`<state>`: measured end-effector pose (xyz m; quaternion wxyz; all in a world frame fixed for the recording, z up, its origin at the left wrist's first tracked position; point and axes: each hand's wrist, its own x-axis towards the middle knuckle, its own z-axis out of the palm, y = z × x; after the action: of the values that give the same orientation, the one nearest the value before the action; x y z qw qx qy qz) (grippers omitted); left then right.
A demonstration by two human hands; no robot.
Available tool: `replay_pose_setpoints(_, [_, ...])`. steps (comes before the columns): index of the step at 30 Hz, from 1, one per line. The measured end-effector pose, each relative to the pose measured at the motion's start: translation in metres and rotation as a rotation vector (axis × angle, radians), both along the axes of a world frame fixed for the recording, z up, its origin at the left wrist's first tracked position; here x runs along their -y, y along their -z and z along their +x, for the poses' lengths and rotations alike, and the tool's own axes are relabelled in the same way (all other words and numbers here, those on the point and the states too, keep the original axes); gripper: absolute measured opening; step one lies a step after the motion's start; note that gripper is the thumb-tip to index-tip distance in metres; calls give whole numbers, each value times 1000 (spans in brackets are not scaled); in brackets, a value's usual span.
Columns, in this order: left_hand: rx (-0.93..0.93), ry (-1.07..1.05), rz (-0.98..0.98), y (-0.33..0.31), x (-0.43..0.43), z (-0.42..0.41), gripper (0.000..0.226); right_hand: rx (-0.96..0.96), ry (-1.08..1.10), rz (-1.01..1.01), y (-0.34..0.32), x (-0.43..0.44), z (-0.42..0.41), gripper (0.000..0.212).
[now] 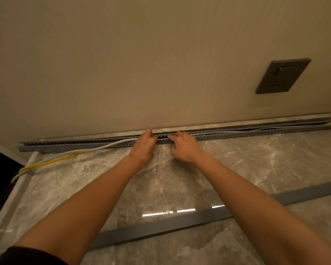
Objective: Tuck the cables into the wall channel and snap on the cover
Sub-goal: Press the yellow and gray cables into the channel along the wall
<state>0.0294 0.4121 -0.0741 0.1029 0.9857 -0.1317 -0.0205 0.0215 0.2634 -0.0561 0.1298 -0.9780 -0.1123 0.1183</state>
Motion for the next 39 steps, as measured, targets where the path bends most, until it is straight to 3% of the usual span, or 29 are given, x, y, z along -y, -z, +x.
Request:
replay_pose_setpoints(4, [90,74,-31,0,-17,1,33,100,4,11,3,-2,-8,46])
replay_pose_setpoints(9, [190,-58,57,-8,-48,-3,31,165,-4,-8,4,-22,-10,39])
replay_pose_setpoints(13, [143,-174,171,-11,-83,-9,31,170,-36,64,2,-57,-12,42])
replay_pose_setpoints(19, [112,-174,206,-8,-136,-20,36,142,-93,122,7,-117,-18,45])
replay_pose_setpoints(28, [146,52,-35,-23,-195,-10,32,135,6,-3,5,-141,-22,54])
replay_pose_setpoints(35, [177,-83,-134,-25,-191,21,13,111,68,-88,8,-151,-20,57])
replay_pose_setpoints(39, [87,-165,-168,-21,-188,29,16,90,83,-104,7,-152,-17,58])
